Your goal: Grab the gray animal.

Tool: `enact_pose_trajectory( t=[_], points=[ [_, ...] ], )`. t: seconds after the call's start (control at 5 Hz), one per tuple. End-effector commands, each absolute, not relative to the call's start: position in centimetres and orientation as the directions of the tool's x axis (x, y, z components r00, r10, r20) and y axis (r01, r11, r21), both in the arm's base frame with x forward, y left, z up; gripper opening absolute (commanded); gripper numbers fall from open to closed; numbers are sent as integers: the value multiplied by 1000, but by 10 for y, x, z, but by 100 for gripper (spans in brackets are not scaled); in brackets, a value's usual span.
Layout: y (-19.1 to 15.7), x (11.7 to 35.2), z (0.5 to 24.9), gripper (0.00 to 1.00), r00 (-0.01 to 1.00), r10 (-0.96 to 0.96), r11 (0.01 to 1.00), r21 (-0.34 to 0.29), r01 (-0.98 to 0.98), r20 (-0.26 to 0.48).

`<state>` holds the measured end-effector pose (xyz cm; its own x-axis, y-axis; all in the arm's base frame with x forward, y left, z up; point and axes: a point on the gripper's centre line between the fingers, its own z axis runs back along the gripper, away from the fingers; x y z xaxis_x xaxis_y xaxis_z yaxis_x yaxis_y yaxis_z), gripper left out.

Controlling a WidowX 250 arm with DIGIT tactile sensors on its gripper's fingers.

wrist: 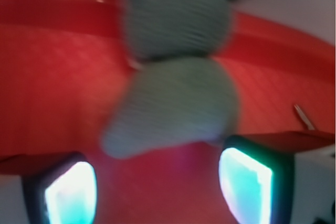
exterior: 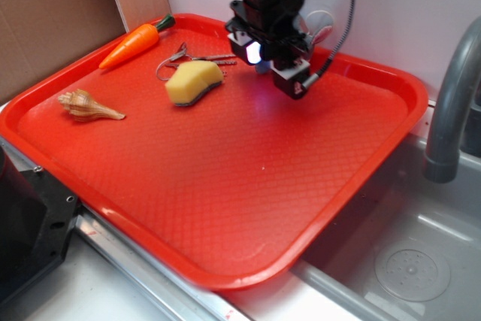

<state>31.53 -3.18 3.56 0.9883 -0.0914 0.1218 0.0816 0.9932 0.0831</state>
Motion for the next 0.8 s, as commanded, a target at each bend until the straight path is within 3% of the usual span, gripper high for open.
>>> enact_pose_trajectory(
  t=[0.0, 0.2, 0.6],
  points=[
    [-12, 297, 104, 100, 941, -43, 999, 20, 38, 335],
    [-18, 307, 101, 100, 918, -74, 995, -34, 94, 389],
    [-36, 347, 65, 100, 942, -116, 993, 11, 119, 314]
  ],
)
